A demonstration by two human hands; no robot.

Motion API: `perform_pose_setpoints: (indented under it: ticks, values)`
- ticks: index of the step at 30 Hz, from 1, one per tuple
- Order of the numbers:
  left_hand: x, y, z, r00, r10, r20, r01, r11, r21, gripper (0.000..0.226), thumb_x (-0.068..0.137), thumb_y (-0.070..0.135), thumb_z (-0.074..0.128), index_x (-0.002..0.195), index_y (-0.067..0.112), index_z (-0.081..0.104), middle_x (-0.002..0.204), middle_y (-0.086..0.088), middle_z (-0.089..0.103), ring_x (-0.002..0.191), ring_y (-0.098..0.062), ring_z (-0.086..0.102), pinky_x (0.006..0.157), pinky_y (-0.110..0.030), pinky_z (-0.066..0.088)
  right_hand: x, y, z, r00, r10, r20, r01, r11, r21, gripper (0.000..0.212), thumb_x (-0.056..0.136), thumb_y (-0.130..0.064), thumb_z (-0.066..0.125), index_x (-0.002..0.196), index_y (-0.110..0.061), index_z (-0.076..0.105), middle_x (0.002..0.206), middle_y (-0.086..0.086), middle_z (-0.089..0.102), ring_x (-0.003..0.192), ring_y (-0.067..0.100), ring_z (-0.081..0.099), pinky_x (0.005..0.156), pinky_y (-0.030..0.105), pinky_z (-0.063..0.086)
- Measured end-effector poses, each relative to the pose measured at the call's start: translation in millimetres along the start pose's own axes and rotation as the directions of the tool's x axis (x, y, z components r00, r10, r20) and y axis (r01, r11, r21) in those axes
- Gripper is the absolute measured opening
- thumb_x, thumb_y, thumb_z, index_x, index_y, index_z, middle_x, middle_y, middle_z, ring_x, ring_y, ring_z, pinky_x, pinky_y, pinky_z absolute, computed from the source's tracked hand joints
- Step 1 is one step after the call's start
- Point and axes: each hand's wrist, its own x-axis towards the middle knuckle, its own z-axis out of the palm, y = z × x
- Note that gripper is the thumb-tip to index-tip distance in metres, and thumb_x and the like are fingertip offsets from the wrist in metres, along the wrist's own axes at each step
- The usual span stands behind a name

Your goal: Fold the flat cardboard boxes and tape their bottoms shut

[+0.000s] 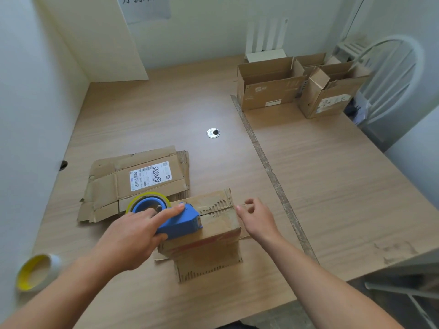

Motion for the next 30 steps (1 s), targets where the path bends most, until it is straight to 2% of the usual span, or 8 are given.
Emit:
perform_pose_setpoints:
  ticks: [3, 7, 9, 15, 19, 23, 27, 30]
  values:
    - [0, 0, -2, 1.0, 0.013, -0.003, -0.013, 1.0, -0.006, 0.079, 0.1, 0.05, 0.041, 0.114, 0.076, -0.032, 0.102, 0.013, 0.05, 0.086, -0.014, 0.053, 0.069, -0.026, 0.038, -10, -4, -11, 0.909, -0.416, -0.019, 0.415, 0.91, -0.01, 0.043, 0.094, -0.041, 0.06, 0.134, -0.027, 0.054, 0.131, -0.005, 0.049, 0.125, 0.012, 0.046, 0.106, 0.03, 0.039]
    - [-1, 0, -4, 1.0, 0.014, -0.001, -0.014, 1.0, 0.003, 0.074, 0.1, 0.051, 0.038, 0.118, 0.075, -0.029, 0.106, 0.014, 0.049, 0.089, -0.012, 0.053, 0.074, -0.026, 0.043, 2, -13, -19, 0.741, -0.539, 0.4, 0.64, 0.748, -0.178, 0.083, 0.08, -0.065, 0.065, 0.15, -0.047, 0.024, 0.162, -0.017, 0.014, 0.15, 0.006, 0.002, 0.119, 0.029, 0.009]
    - [-1, -1, -3, 1.0, 0.013, -0.007, -0.013, 1.0, -0.014, 0.076, 0.1, 0.05, 0.04, 0.117, 0.076, -0.029, 0.105, 0.014, 0.05, 0.088, -0.013, 0.053, 0.072, -0.026, 0.041, 11, -13, -15, 0.708, -0.522, 0.476, 0.668, 0.714, -0.209, 0.084, 0.083, -0.059, 0.07, 0.152, -0.044, 0.024, 0.159, -0.026, 0.01, 0.15, 0.002, -0.006, 0.12, 0.029, 0.007]
    - [-1, -3, -5, 0.999, 0.024, -0.027, -0.025, 0.999, -0.044, 0.083, 0.097, 0.05, 0.047, 0.116, 0.08, -0.028, 0.099, 0.013, 0.051, 0.082, -0.014, 0.054, 0.061, -0.025, 0.034, 16, -2, -3, 0.728, -0.554, 0.403, 0.648, 0.748, -0.142, 0.063, 0.093, -0.049, 0.062, 0.147, -0.046, 0.03, 0.153, -0.03, 0.018, 0.149, 0.001, -0.001, 0.123, 0.035, 0.011]
    - [0, -11, -20, 0.999, 0.037, -0.019, -0.038, 0.998, -0.045, 0.073, 0.092, 0.054, 0.043, 0.121, 0.081, -0.019, 0.102, 0.015, 0.055, 0.082, -0.013, 0.055, 0.064, -0.026, 0.043, 13, -1, -2, 0.73, -0.561, 0.391, 0.653, 0.741, -0.156, 0.059, 0.088, -0.068, 0.046, 0.138, -0.069, 0.016, 0.149, -0.045, 0.008, 0.149, -0.002, -0.003, 0.123, 0.045, 0.015]
    - [-1, -23, -38, 0.998, 0.012, 0.064, -0.009, 0.998, -0.054, 0.065, 0.079, 0.057, 0.031, 0.133, 0.077, 0.0, 0.124, 0.022, 0.057, 0.092, -0.009, 0.055, 0.074, -0.027, 0.047, 13, 0, 1, 0.727, -0.585, 0.361, 0.669, 0.721, -0.178, 0.056, 0.085, -0.081, 0.035, 0.136, -0.073, 0.015, 0.148, -0.048, 0.007, 0.15, -0.001, -0.002, 0.121, 0.05, 0.018]
    - [0, -38, -47, 0.982, -0.035, 0.184, 0.068, 0.982, -0.177, 0.061, 0.075, 0.053, 0.04, 0.123, 0.081, 0.017, 0.097, 0.017, 0.063, 0.075, -0.005, 0.056, 0.062, -0.023, 0.045, 14, 0, 1, 0.728, -0.57, 0.381, 0.667, 0.717, -0.203, 0.05, 0.086, -0.08, 0.034, 0.134, -0.075, 0.02, 0.151, -0.046, 0.006, 0.15, -0.002, -0.003, 0.122, 0.048, 0.016]
    - [2, -52, -51, 0.97, -0.041, 0.24, 0.115, 0.946, -0.303, 0.059, 0.068, 0.056, 0.043, 0.119, 0.082, 0.027, 0.097, 0.016, 0.066, 0.077, -0.006, 0.061, 0.069, -0.031, 0.053, 15, 0, 0, 0.736, -0.54, 0.409, 0.659, 0.711, -0.246, 0.045, 0.088, -0.074, 0.035, 0.131, -0.075, 0.024, 0.153, -0.043, 0.006, 0.149, -0.003, -0.004, 0.123, 0.046, 0.014]
